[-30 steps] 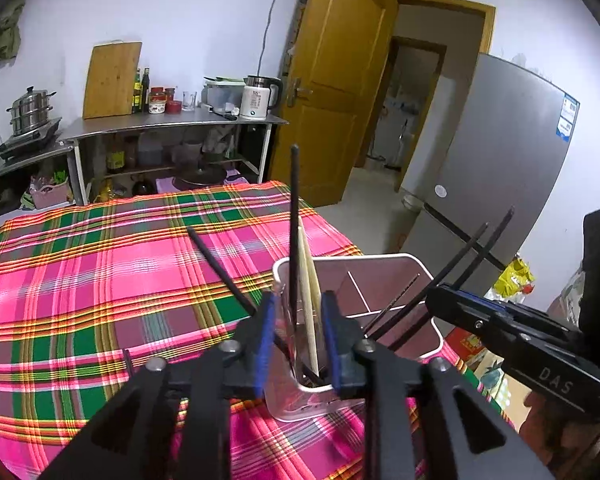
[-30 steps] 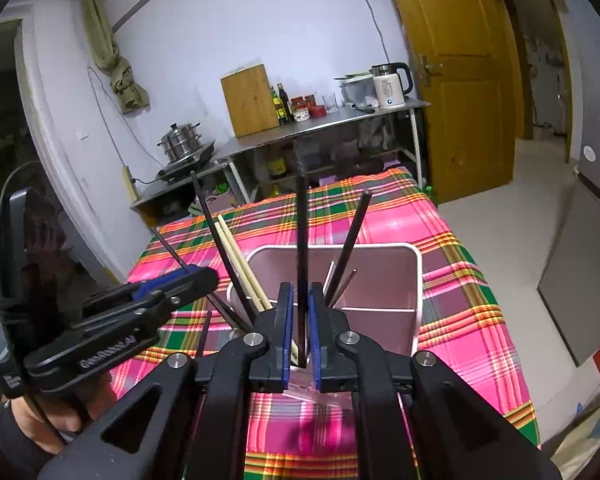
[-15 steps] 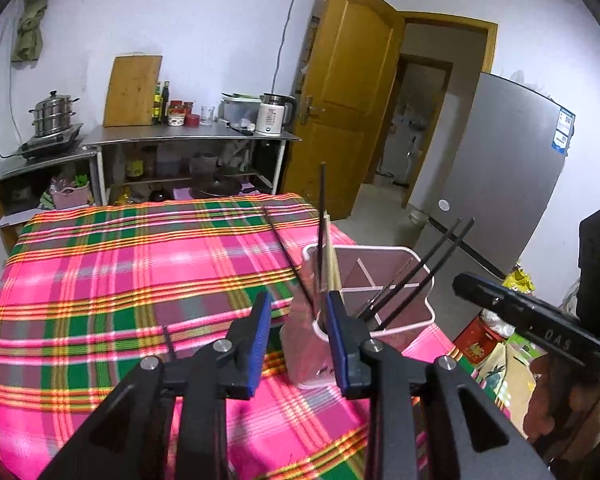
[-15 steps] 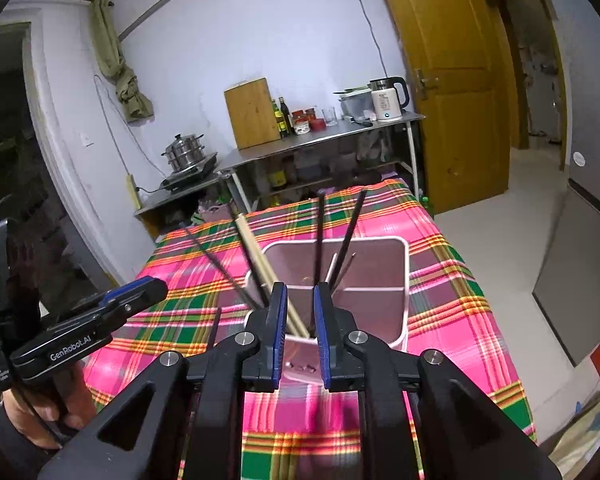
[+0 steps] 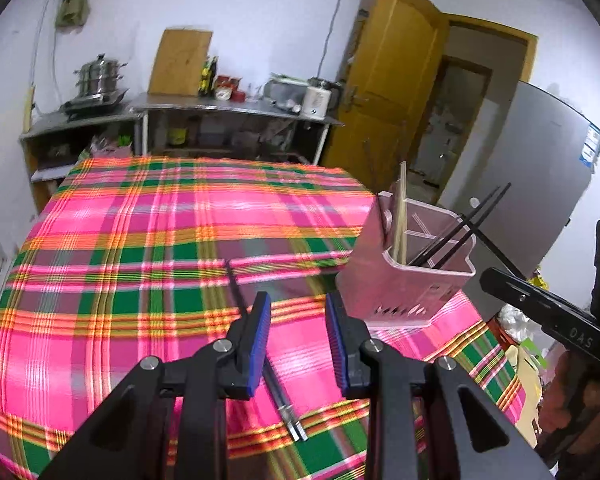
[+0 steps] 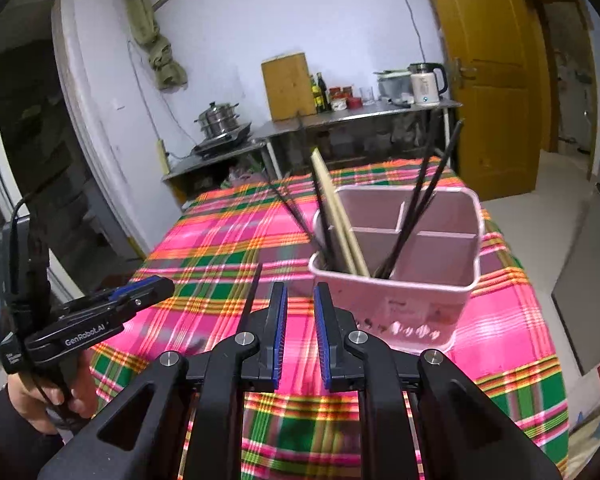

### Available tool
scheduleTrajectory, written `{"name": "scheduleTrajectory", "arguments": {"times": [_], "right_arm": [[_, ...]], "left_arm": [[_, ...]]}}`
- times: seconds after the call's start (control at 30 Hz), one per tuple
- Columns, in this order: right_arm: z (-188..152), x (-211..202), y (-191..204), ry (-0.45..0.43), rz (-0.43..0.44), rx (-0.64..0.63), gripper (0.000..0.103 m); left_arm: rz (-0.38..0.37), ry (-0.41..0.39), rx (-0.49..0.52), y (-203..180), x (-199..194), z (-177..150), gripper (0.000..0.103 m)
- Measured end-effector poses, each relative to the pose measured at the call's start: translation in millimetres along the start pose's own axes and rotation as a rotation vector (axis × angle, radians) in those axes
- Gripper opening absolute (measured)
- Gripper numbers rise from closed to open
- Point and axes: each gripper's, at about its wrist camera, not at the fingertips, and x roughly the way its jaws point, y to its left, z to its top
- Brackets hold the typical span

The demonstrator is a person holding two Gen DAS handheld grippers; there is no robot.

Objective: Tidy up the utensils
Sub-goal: 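Lower the right gripper to the last black chopsticks and grasp one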

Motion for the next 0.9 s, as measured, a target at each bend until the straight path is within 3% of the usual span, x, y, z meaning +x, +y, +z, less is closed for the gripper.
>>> {"name": "scheduleTrajectory", "arguments": {"times": [0.4, 0.9], "right_arm": [[-18, 34, 10, 0.078, 0.039, -0.022, 0.014], [-31, 74, 7, 0.16, 0.069, -0.026, 0.014]], "left_arm": [[0.053, 0.107, -0.067, 26, 44, -30, 0.029], [0.111, 0.211, -0.099, 42, 115, -39, 0.029]]}}
